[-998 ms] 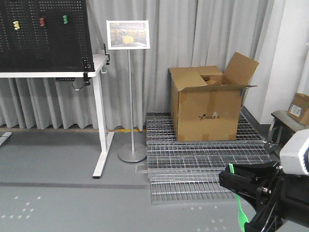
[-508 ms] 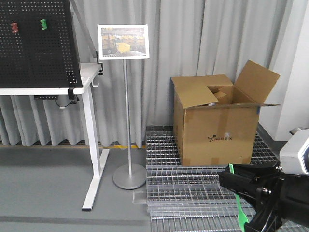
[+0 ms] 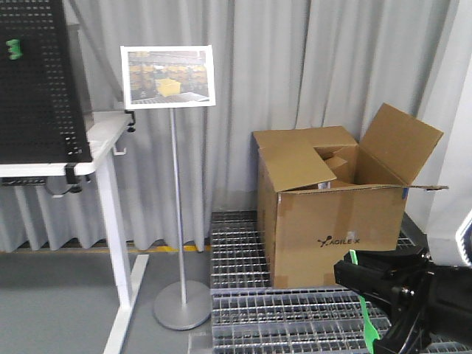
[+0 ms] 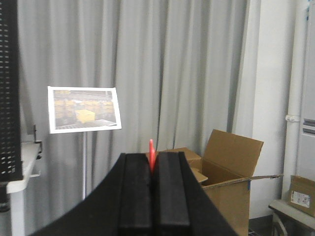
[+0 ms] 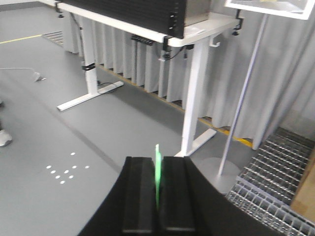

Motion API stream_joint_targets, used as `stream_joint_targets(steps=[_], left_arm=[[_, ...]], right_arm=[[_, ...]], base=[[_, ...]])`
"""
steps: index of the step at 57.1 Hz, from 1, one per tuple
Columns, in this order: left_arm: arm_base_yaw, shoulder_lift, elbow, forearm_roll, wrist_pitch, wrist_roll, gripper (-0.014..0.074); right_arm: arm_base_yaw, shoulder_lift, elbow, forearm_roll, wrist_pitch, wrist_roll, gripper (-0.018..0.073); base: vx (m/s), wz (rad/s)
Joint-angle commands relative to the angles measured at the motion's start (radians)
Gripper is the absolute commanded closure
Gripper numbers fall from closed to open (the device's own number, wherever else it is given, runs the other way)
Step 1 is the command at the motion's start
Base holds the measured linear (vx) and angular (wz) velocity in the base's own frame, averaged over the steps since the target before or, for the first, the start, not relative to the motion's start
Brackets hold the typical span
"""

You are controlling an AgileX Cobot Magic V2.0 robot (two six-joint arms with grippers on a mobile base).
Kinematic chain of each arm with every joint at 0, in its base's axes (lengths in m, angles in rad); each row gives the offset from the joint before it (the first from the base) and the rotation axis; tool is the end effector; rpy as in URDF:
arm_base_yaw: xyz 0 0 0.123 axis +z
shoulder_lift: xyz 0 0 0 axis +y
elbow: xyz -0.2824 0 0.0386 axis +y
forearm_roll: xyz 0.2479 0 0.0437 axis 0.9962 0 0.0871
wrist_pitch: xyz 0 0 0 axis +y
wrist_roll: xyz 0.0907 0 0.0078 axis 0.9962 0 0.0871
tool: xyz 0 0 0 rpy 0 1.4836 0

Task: Sort red and green spoons into left cabinet
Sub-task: 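Drive to the open white cabinet with the blue tray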

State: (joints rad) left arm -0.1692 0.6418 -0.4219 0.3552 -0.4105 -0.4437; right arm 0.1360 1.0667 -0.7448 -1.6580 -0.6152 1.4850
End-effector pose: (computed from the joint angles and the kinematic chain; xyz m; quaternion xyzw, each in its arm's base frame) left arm 0.1316 -0.0353 0.3341 0.0713 0.6084 -0.1542 0.7752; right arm 0.2086 0.0813 0.3302 -0.3023 0.7267 0.2262 0.5740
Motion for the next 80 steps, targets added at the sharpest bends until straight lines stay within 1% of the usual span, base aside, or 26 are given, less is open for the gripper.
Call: stream_joint_targets(steps=[1, 22, 80], left_arm=[[-0.005, -0.002, -0.025, -0.016, -0.069, -0.008, 0.0594], [-0.005, -0.002, -0.025, -0.016, -0.067, -0.008, 0.0594], [-0.005, -0.002, -0.025, -0.016, -0.067, -0.008, 0.0594]], right_arm=[[-0.005, -0.018, -0.029, 0.042, 0.005, -0.001, 0.0564], [-0.005, -0.014, -0.029, 0.042, 0.005, -0.001, 0.0564], [-0.005, -0.015, -0.029, 0.042, 0.005, -0.001, 0.0564]], base=[[0.36, -0.21], [0.30, -0.45], [0.21, -0.77]])
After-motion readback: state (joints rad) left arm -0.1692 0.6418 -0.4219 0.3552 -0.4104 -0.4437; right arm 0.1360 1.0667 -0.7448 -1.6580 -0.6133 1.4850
